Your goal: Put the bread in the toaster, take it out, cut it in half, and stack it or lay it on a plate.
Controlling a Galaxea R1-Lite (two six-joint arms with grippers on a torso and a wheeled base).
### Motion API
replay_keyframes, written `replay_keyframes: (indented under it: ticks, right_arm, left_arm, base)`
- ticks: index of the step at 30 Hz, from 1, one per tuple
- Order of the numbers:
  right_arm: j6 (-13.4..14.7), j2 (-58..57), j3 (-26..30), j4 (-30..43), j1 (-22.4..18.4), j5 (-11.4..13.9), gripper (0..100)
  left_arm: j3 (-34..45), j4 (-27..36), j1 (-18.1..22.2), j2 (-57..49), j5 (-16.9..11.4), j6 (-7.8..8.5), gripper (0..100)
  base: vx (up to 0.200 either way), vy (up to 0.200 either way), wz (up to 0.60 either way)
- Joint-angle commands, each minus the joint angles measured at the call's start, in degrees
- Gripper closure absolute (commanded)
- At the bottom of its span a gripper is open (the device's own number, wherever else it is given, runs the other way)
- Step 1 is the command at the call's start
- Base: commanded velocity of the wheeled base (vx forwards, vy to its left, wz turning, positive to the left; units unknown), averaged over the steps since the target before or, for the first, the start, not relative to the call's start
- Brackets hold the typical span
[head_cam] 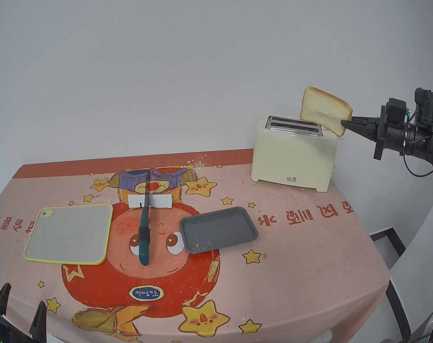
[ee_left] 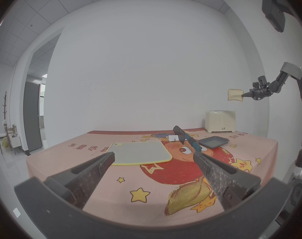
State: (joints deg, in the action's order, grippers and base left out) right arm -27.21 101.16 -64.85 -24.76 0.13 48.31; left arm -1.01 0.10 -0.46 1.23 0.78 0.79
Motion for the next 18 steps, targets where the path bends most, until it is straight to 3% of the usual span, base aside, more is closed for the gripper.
replay_keyframes:
  ticks: [1, 8, 18]
  right_arm:
    - [0.0, 1.7, -0.9, 0.0, 0.0, 0.0, 100]
    - [-0.6, 2.3, -1.3, 0.1, 0.0, 0.0, 100]
    - [-1.3, 3.8, -2.9, 0.1, 0.5, 0.0, 100]
  left_arm:
    - [1.0, 0.0, 0.0, 0.0, 0.0, 0.00, 0]
    - [1.0, 0.0, 0.0, 0.0, 0.0, -0.09, 0]
    - [1.0, 0.0, 0.0, 0.0, 0.1, 0.00, 0]
  base:
    - [0.000, 0.000, 0.00]
    - [0.171, 0.000, 0.00]
    - [0.000, -0.020, 0.00]
